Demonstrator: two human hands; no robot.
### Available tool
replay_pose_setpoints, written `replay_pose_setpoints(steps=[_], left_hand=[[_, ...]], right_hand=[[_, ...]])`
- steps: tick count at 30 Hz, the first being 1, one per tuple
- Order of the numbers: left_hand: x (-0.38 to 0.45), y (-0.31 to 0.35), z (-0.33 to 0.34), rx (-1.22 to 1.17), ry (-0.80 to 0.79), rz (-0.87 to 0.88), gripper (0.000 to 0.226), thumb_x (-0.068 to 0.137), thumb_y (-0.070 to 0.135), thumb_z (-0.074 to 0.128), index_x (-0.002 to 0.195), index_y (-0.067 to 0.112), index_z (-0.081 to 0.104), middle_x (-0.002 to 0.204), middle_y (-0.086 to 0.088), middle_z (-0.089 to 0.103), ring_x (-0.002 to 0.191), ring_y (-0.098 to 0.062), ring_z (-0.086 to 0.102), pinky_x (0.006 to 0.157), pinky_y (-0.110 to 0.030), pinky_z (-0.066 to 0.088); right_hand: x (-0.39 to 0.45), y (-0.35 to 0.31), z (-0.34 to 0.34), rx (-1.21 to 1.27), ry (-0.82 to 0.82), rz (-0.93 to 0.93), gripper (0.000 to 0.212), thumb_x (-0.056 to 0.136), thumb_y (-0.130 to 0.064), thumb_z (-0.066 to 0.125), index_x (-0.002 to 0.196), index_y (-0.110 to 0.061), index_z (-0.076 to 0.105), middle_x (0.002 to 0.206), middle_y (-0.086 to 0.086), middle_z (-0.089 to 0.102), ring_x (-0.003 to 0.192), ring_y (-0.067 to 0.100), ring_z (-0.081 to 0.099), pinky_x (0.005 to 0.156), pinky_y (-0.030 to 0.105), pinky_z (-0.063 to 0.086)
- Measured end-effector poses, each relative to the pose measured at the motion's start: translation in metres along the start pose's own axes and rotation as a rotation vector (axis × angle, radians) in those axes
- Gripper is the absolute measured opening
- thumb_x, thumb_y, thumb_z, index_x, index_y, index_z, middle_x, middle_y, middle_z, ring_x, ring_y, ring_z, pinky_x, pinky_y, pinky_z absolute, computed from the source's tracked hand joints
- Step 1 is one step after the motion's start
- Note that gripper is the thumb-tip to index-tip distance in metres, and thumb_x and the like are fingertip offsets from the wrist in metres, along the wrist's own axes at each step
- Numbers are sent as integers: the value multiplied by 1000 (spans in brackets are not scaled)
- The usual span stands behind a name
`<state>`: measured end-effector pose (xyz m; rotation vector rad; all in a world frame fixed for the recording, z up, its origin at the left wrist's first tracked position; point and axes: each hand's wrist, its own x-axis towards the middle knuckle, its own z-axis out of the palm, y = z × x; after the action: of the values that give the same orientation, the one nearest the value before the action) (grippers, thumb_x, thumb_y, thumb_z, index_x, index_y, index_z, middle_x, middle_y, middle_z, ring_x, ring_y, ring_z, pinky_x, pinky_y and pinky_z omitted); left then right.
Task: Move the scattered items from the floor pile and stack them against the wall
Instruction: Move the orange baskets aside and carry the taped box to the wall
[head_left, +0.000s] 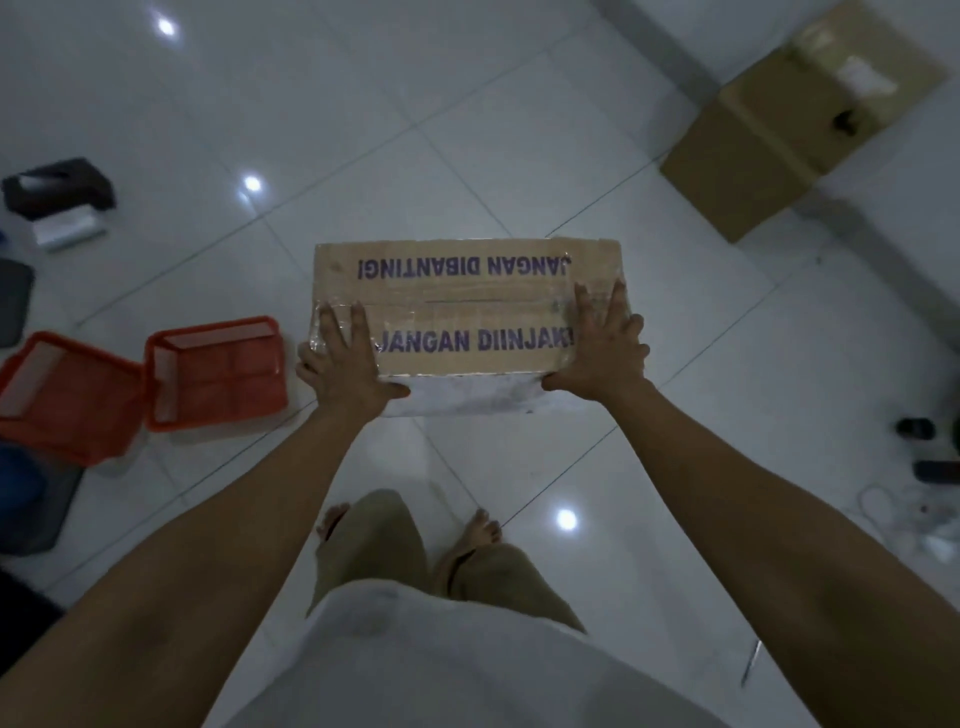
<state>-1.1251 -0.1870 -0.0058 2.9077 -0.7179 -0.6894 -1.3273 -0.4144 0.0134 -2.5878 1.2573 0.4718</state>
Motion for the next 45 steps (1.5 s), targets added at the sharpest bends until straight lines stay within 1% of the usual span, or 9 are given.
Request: replay_pose_setpoints(steps=[6, 15, 22, 29, 33, 36, 40, 42, 45], left_hand=[[18, 104, 19, 82, 80, 96, 134, 58, 62, 80, 152, 28, -9, 158, -18, -12, 135, -53, 13, 105, -63, 20], [78, 253, 68, 202, 112, 96, 131, 51, 68, 79, 153, 24, 9, 154, -25, 9, 121, -52, 32, 96, -60, 32], [121, 398, 137, 219, 51, 151, 130, 58, 72, 74, 154, 25, 1, 155, -25, 4, 124, -51, 28, 100, -57, 30], [166, 525, 236, 172, 57, 174, 128, 62, 63, 77, 152, 28, -7, 155, -23, -3, 130, -48, 19, 105, -56, 24], [205, 573, 311, 129, 61, 157, 124, 67, 59, 77, 152, 27, -6, 156, -20, -7, 134, -49, 15, 107, -56, 21], [236, 600, 368, 112, 64, 202, 118, 71, 58, 74, 153, 26, -5, 156, -21, -7, 134, -50, 14, 109, -57, 19], [280, 621, 431, 179, 18, 330, 102, 78, 60, 66, 152, 27, 4, 153, -22, 2, 123, -47, 29, 102, -53, 33], [301, 630, 453, 240, 81, 456, 98, 76, 66, 62, 150, 29, 9, 150, -20, 10, 116, -43, 32, 95, -49, 38], [338, 637, 466, 253, 297, 599, 100, 66, 74, 64, 146, 25, 28, 136, -19, 31, 105, -39, 39, 83, -46, 46]], right_hand=[[39, 93, -20, 52, -10, 49, 139, 54, -69, 79, 151, -34, -13, 157, 15, -22, 137, 48, 12, 103, 62, 34], [144, 223, -10, 92, -100, 106, 138, 54, -70, 77, 151, -34, -14, 157, 14, -23, 139, 50, 9, 103, 65, 32], [225, 366, 6, 74, -106, 158, 136, 53, -71, 76, 151, -34, -11, 157, 15, -22, 138, 50, 11, 102, 64, 34], [322, 498, 52, 50, -90, 131, 138, 50, -74, 75, 149, -36, -13, 157, 14, -21, 135, 51, 16, 100, 64, 36], [381, 553, 90, 12, -84, 106, 137, 56, -71, 77, 151, -34, -14, 158, 16, -23, 139, 52, 9, 104, 63, 31], [421, 590, 131, -43, -16, 112, 137, 54, -74, 75, 152, -31, -11, 158, 17, -19, 137, 51, 13, 101, 62, 34], [475, 627, 189, -96, -42, 156, 131, 61, -72, 73, 152, -30, -11, 159, 16, -15, 140, 49, 10, 104, 63, 31], [497, 636, 219, -123, -21, 167, 121, 69, -64, 70, 153, -30, -11, 160, 17, -9, 142, 48, 7, 110, 64, 23], [532, 644, 239, -71, 159, 127, 113, 68, -56, 69, 153, -28, 0, 158, 18, 5, 141, 49, 11, 111, 64, 14]])
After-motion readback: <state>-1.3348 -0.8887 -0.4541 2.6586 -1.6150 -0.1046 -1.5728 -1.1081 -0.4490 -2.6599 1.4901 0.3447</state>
